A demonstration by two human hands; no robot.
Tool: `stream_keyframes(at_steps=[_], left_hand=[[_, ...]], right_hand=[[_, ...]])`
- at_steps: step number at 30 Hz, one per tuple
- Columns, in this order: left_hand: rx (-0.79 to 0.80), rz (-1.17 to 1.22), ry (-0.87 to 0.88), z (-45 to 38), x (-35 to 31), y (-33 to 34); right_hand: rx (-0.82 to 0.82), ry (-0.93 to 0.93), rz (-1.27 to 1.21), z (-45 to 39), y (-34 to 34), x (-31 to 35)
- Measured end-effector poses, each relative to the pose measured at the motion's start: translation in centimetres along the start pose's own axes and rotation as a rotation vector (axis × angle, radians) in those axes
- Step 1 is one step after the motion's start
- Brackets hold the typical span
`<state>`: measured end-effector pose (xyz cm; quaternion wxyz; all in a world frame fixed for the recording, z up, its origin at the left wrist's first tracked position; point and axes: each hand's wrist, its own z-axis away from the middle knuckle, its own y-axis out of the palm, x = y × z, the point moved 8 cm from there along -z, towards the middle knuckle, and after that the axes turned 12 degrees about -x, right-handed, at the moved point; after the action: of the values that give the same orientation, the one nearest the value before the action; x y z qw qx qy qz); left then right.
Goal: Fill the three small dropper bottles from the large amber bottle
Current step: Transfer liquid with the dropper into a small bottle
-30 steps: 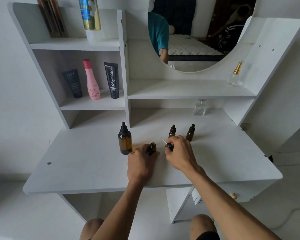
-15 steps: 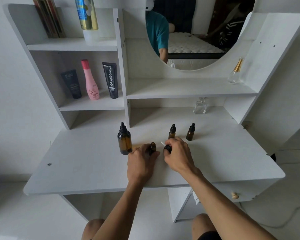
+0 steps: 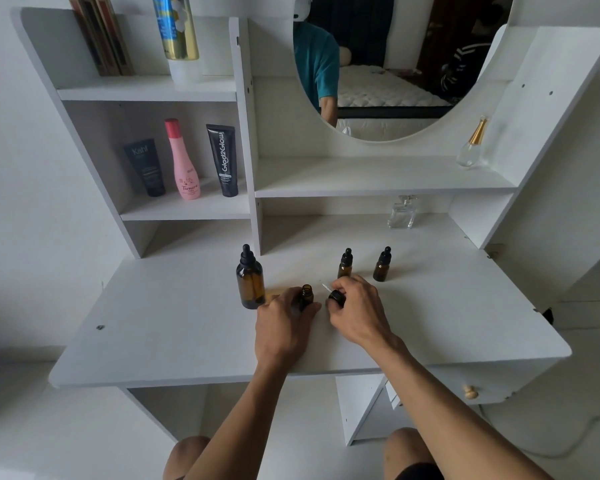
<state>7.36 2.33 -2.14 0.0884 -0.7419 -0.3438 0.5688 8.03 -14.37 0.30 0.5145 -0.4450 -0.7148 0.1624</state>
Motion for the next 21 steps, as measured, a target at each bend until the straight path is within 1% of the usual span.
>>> stream_keyframes(at_steps=[8,15,17,21], left_hand=[[0.017,-0.014,0.009,0.1,-0.5,-0.3],[0.009,-0.008,-0.096,1.7,0.1,-1.7],[-0.058,0.025,-0.117,2.6,0.2,-3.0],[-0.29,0.058,-0.113,2.6,0.1,-6.6]], right_hand=[[0.014,0.006,-0.004,-0.1,0.1,-0.1],[0.027,0.015,-0.007,-0.1,0.1,-0.2],[0.032,0.011,-0.01,-0.2,0.2,-0.3],[0.047,-0.002,-0.004,-0.3,0.3,-0.3]])
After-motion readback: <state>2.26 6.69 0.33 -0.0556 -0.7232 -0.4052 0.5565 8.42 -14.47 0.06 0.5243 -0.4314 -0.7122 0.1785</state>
